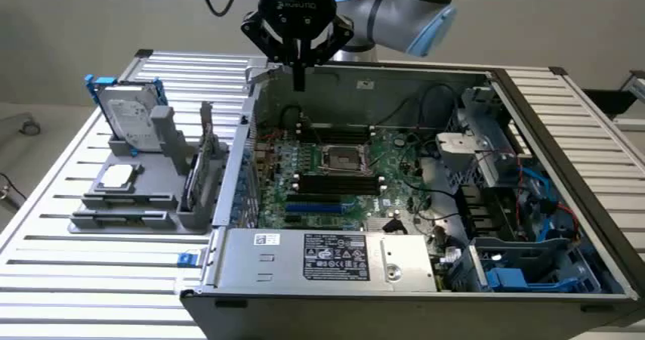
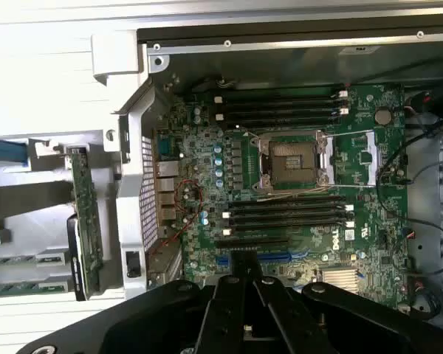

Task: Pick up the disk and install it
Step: 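Reach for the disk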

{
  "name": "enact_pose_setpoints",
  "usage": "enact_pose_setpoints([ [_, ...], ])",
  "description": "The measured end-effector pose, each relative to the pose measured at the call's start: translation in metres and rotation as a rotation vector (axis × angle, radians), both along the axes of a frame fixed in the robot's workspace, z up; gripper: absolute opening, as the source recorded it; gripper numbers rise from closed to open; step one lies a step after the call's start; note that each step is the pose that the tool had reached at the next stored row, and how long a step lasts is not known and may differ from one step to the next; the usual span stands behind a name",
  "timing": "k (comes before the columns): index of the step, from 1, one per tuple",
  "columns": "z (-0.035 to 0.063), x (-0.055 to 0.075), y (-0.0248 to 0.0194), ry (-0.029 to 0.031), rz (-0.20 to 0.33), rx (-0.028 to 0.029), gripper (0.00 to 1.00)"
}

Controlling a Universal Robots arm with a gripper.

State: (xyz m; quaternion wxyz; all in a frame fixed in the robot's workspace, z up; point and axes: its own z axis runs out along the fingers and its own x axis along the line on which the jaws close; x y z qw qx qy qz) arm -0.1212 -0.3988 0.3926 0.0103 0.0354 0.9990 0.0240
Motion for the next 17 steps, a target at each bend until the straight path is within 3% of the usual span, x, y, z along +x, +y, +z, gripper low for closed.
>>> enact_pose_setpoints([
  [10,-0.0001,-0.002,0.0,0.0,0.0,0.0,0.11],
  [17,-0.002,-0.034,0.0,0.0,0.0,-0.0029,0.11],
])
